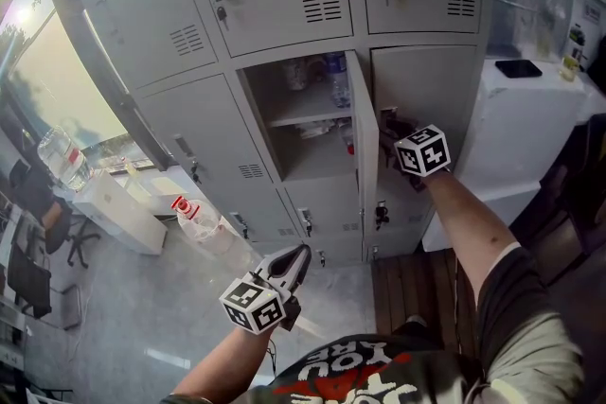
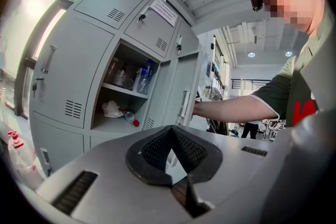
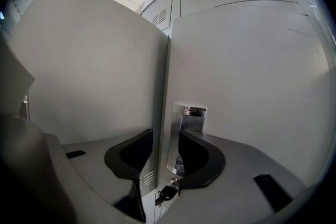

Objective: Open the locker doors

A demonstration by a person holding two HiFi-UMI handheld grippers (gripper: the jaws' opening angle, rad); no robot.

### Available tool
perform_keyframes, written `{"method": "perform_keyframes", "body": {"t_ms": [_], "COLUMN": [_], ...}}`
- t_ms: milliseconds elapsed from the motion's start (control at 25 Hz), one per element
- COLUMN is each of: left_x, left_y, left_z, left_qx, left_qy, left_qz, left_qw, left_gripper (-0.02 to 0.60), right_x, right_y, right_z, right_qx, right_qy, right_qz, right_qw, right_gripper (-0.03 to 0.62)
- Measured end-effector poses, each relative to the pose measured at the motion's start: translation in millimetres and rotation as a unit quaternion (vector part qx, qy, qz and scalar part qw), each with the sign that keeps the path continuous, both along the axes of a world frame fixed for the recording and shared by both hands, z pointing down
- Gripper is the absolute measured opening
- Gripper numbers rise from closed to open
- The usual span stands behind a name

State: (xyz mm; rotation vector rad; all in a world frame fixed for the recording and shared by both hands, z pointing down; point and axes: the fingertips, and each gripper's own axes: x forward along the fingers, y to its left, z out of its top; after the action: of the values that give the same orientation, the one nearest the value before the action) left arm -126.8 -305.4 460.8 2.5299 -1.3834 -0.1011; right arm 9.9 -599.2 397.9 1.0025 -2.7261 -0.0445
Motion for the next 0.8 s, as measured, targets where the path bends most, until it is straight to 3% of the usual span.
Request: {"method": "perform_keyframes", "body": {"t_ms": [800], "left_x": [22.1], "left_y": [15.4], "left_z": [-9.3], "left_qx": [0.015], "left_qy": [0.007], "left_qz": [0.050], "left_qw": [0.9986], "left_gripper": [0.006], "right_x": [55.0], "right_y": [85.8], "right_z": [3.0], "right_qx": [0.022], "right_qy": [-0.008], "right_qz": [0.028], "right_qw": [0.999], "right_gripper": [0.169]}}
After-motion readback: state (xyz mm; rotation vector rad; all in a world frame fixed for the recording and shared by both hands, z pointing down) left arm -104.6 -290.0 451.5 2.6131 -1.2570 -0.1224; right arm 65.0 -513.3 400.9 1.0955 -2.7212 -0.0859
